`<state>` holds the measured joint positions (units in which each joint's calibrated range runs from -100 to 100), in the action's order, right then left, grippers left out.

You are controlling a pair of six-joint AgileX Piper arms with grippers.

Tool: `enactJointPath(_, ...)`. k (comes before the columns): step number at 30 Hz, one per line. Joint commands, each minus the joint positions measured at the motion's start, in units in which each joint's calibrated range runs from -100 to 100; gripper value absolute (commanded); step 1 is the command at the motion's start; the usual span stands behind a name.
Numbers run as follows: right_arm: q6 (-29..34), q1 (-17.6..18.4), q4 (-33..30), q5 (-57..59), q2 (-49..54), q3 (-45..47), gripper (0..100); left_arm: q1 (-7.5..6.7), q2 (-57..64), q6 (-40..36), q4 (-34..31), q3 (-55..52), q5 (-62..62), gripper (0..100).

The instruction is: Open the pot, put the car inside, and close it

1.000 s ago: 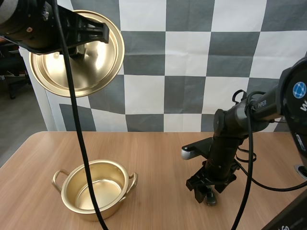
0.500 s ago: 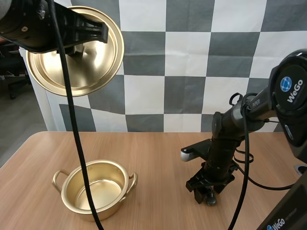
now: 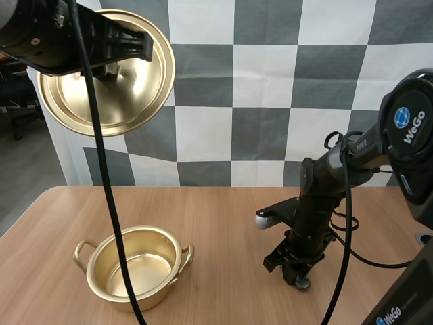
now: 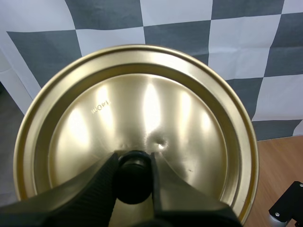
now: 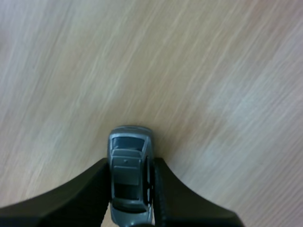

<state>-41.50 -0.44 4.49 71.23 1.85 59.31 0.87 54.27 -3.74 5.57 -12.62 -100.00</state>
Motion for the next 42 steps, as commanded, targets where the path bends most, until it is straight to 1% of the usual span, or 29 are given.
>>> enactJointPath(1, -1.67, -0.04, 1.51, 0.43, 0.06, -0.08, 0, 0.03, 0.06, -0.02, -0.07, 0.01, 0.00, 0)
enactJointPath(4, -3.33, -0.04, 3.13, 1.59, 2.19, -1.10, 0, 0.03, 0.06, -0.02, -0.07, 0.01, 0.00, 0)
enactJointPath(7, -4.09, -0.04, 6.57, 4.99, 5.86, -4.27, 0, 0.03, 0.06, -0.02, -0.07, 0.01, 0.00, 0)
enactJointPath(12, -7.10, -0.04, 15.61, 17.80, 12.91, -10.71, 0, 0.03, 0.06, -0.02, -0.07, 0.01, 0.00, 0)
enactJointPath(14, -7.67, -0.04, 16.96, 20.78, 15.12, -12.09, 0, 0.03, 0.06, -0.02, -0.07, 0.01, 0.00, 0)
enactJointPath(19, -8.11, -0.04, 17.63, 28.02, 19.23, -13.71, 0, 0.03, 0.18, -0.02, -0.18, 0.01, 0.00, 0)
enactJointPath(23, -10.97, -0.04, 21.36, 28.77, 23.85, -13.73, 0, 0.03, 1.03, 0.10, -0.18, 0.01, 0.00, 0)
enactJointPath(26, -11.38, -0.04, 23.03, 28.77, 26.79, -15.07, 0, 0.03, 1.76, 0.10, -0.18, 0.01, 0.00, 0)
enactJointPath(29, -11.38, -0.04, 24.66, 28.77, 28.69, -19.18, 0, 0.03, 2.80, 0.10, -0.29, 0.01, 0.00, 0)
enactJointPath(33, -11.47, 0.11, 29.25, 28.77, 30.09, -24.73, 0, 0.03, 4.53, 0.10, -0.64, 0.01, 0.00, 0)
enactJointPath(37, -11.47, 1.92, 29.30, 28.77, 30.42, -26.58, 0, 0.03, 6.70, 0.10, -2.65, 0.01, 0.00, 0)
enactJointPath(40, -11.47, 4.66, 28.01, 28.77, 30.14, -26.58, 0, 0.03, 8.61, 0.10, -4.37, 0.01, 0.00, 0)
enactJointPath(41, -11.07, 6.50, 27.01, 28.77, 29.88, -26.58, 0, 0.03, 9.07, 0.10, -5.00, 0.01, 0.00, 0)
enactJointPath(42, -10.94, 7.32, 26.78, 28.77, 29.71, -26.58, 0, 0.03, 9.50, 0.10, -5.13, 0.01, 0.00, 0)
